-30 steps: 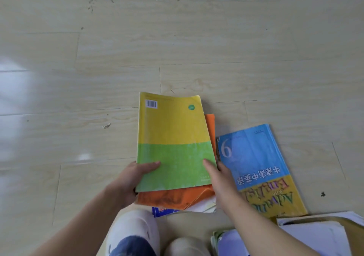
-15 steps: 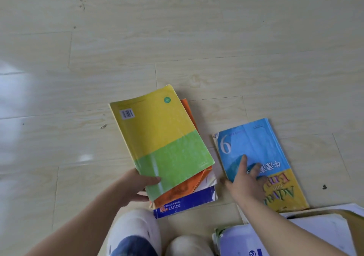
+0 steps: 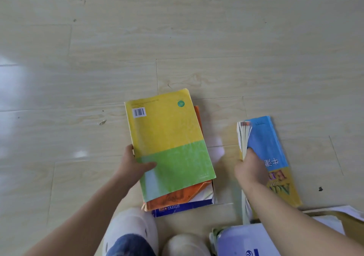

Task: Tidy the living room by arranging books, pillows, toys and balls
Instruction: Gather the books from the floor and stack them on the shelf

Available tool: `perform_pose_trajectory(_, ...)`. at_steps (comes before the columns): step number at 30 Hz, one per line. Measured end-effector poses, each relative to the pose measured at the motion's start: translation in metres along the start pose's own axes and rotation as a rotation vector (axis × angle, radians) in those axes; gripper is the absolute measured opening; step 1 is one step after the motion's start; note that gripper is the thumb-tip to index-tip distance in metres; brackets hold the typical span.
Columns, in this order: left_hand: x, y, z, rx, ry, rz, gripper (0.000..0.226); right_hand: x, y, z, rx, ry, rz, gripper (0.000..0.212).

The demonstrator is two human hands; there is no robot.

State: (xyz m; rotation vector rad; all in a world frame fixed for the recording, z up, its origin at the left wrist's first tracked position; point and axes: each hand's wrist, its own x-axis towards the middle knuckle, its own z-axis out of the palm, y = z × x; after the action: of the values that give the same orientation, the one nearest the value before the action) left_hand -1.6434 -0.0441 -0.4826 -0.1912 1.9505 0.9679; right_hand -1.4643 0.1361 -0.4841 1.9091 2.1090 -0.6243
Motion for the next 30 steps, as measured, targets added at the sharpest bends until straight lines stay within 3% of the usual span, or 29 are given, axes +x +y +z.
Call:
perform_pose_trajectory(2, -0.006, 0.004, 0.005, 0.189, 0.143, 0.115, 0.077, 0.001, -0.008, -0.011, 0.229, 0.070, -0.017, 0.006)
perform_pose_trajectory(4, -0.019, 0.009, 0.009, 0.427, 0.349, 0.376, 0.080, 0.004, -0.024, -0.028, 0.469, 0.134, -0.033, 0.009)
perform_pose_trajectory(5, -0.024, 0.014, 0.010, 0.439, 0.366, 0.505, 0.078, 0.005, -0.033, -0.037, 0.577, 0.157, -0.052, 0.013)
perform_pose_trajectory(6, -0.027, 0.019, 0.010, 0.366, 0.266, 0.579, 0.074, 0.006, -0.044, -0.046, 0.682, 0.165, -0.075, 0.017)
perform_pose_trajectory(7, -0.032, 0.026, 0.010, 0.200, 0.065, 0.554, 0.069, 0.006, -0.056, -0.054, 0.773, 0.145, -0.104, 0.021)
perform_pose_trajectory(8, -0.036, 0.034, 0.011, -0.014, -0.194, 0.439, 0.066, 0.003, -0.069, -0.061, 0.840, 0.093, -0.141, 0.024)
perform_pose_trajectory(10, -0.040, 0.044, 0.014, -0.299, -0.602, 0.172, 0.084, -0.007, -0.092, -0.070, 0.894, -0.144, -0.237, 0.022)
perform_pose_trajectory(12, -0.034, 0.043, 0.014, -0.426, -0.756, 0.002, 0.100, -0.023, -0.110, -0.070, 0.880, -0.539, -0.296, 0.020)
perform_pose_trajectory(14, -0.022, 0.037, 0.005, -0.592, -0.776, -0.099, 0.097, -0.038, -0.120, -0.065, 0.894, -0.903, -0.224, 0.018)
perform_pose_trajectory(15, -0.018, 0.034, -0.001, -0.643, -0.761, -0.130, 0.092, -0.041, -0.119, -0.057, 0.889, -0.953, -0.179, 0.019)
perform_pose_trajectory(16, -0.015, 0.031, -0.006, -0.630, -0.715, -0.152, 0.085, -0.040, -0.117, -0.045, 0.842, -0.894, -0.183, 0.020)
perform_pose_trajectory(19, -0.010, 0.018, 0.000, -0.371, -0.400, -0.201, 0.043, -0.026, -0.095, -0.012, 0.576, -0.339, -0.183, 0.021)
perform_pose_trajectory(21, -0.006, 0.015, 0.011, -0.242, -0.207, -0.205, 0.027, -0.020, -0.081, -0.002, 0.413, -0.153, -0.092, 0.028)
perform_pose_trajectory(24, -0.002, 0.014, 0.009, -0.039, 0.002, -0.065, 0.012, -0.017, -0.068, 0.003, 0.160, -0.230, -0.103, 0.054)
perform_pose_trajectory(26, -0.001, 0.012, -0.003, 0.309, 0.193, 0.067, 0.017, -0.021, -0.066, 0.005, 0.310, -0.367, -0.099, 0.046)
perform_pose_trajectory(27, 0.001, 0.006, -0.007, 0.428, 0.272, 0.074, 0.034, -0.024, -0.062, 0.009, 0.365, -0.406, -0.113, 0.036)
perform_pose_trajectory(28, 0.000, 0.001, -0.008, 0.428, 0.312, 0.053, 0.052, -0.027, -0.060, 0.012, 0.363, -0.407, -0.137, 0.028)
perform_pose_trajectory(30, -0.004, -0.005, -0.005, 0.139, 0.218, -0.021, 0.068, -0.031, -0.057, 0.018, 0.335, -0.350, -0.164, 0.022)
